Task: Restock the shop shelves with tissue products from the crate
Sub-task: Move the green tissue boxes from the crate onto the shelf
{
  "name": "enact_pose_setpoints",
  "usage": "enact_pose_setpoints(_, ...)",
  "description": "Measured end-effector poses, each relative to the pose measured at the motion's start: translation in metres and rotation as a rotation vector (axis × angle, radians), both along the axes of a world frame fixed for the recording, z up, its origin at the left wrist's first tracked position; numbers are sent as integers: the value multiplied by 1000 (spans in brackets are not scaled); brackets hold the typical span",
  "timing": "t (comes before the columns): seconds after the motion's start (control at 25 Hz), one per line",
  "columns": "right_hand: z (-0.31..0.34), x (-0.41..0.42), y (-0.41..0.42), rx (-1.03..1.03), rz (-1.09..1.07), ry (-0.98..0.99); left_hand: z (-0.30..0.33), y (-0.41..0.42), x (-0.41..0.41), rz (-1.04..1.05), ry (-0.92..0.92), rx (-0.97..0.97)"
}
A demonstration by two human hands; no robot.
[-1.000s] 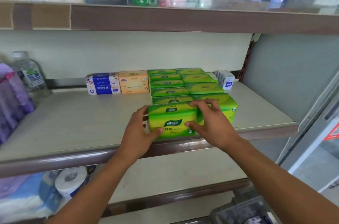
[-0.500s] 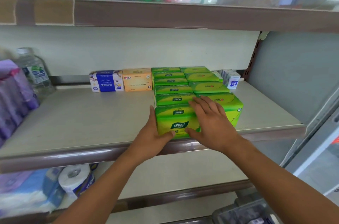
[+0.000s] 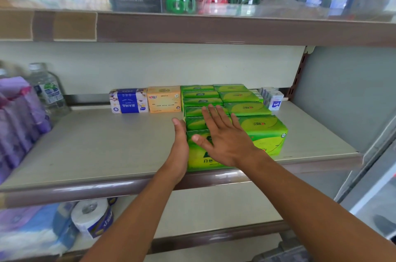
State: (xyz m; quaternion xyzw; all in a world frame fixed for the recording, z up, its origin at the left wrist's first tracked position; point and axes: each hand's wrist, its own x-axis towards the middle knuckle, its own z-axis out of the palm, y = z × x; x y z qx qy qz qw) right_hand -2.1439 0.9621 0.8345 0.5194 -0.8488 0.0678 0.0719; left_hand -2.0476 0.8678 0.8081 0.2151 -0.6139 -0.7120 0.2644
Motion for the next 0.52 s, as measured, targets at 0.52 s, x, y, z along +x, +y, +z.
enact_pose_setpoints(0.52,-1,-4,-6,96,-38,-42,1,5,-4,29,21,22)
